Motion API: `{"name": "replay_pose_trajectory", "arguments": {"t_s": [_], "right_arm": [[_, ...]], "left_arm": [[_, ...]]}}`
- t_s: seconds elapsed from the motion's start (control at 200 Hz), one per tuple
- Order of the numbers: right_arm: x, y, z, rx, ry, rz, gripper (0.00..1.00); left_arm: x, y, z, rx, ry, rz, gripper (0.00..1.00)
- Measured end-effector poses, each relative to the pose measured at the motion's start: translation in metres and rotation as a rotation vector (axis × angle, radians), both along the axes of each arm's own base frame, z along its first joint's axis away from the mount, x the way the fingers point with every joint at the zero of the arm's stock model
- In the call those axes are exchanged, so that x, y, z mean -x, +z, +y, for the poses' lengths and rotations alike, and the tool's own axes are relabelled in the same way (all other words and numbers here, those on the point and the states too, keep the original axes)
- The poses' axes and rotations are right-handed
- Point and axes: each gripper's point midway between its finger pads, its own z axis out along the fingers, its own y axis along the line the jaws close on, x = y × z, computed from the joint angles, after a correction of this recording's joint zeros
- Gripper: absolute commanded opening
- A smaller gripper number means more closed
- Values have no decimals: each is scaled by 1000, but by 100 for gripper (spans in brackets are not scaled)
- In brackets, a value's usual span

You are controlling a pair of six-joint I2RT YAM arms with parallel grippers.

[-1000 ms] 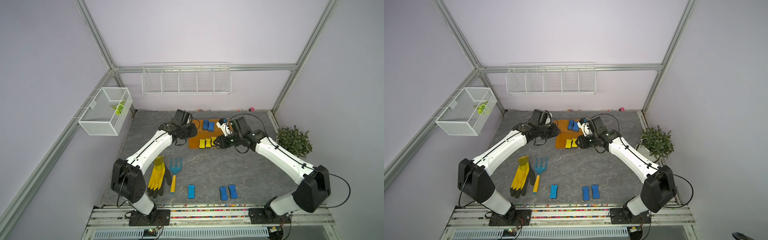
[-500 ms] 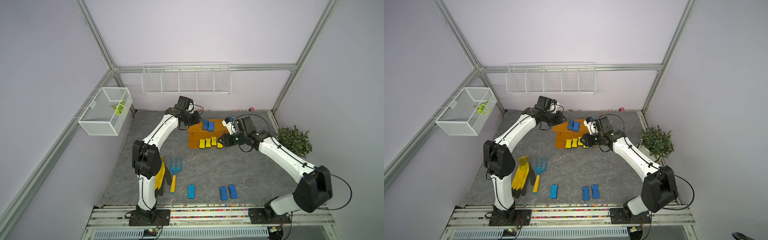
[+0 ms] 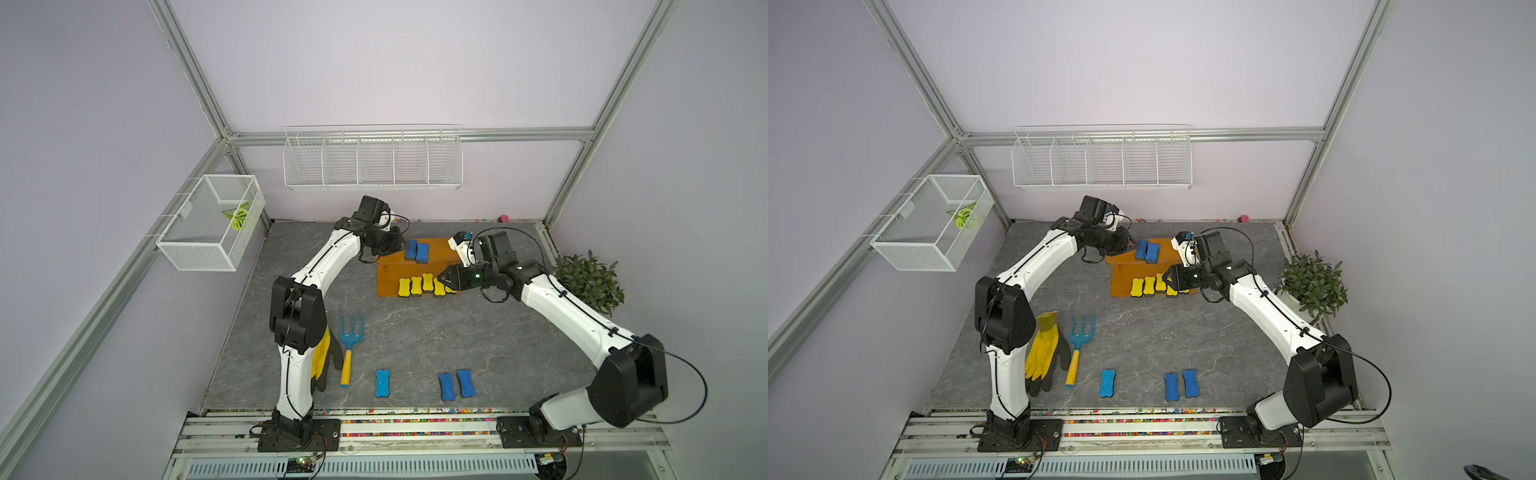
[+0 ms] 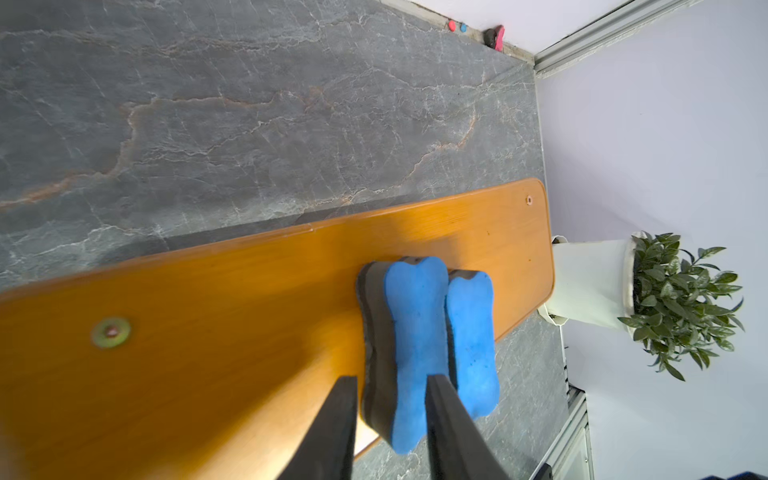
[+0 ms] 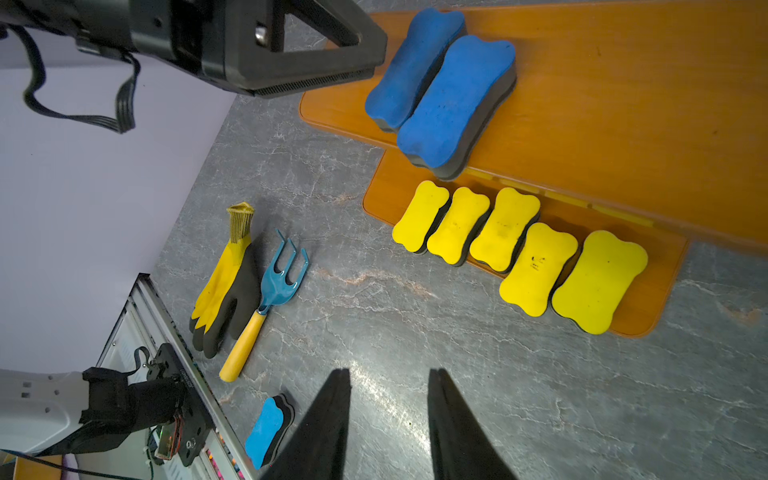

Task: Remove the whiteboard erasers from the shelf
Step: Pick up the whiteboard eraser from the shelf.

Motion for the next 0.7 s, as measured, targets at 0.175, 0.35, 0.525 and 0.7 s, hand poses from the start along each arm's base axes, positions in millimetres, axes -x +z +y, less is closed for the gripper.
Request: {"name": "replay_pose_trajectory", "arguments": {"t_s": [0.175,0.35,0.525,0.7], "right_arm": [[0,-1,0,-5,-1,7,38],[1,-1,0,-12,0,11,38],[0,-2,-1,-15,-2,11,38],[-1,-5,-4,-12,-10,16,38]], "left_arm": [[1,-8,-3,-6,-6,13,34],[2,-12,-6,-7,-12,21,32],[2,-11,-7,0,-18,20,24],[2,-9,-10,11,-23,17,6]]}}
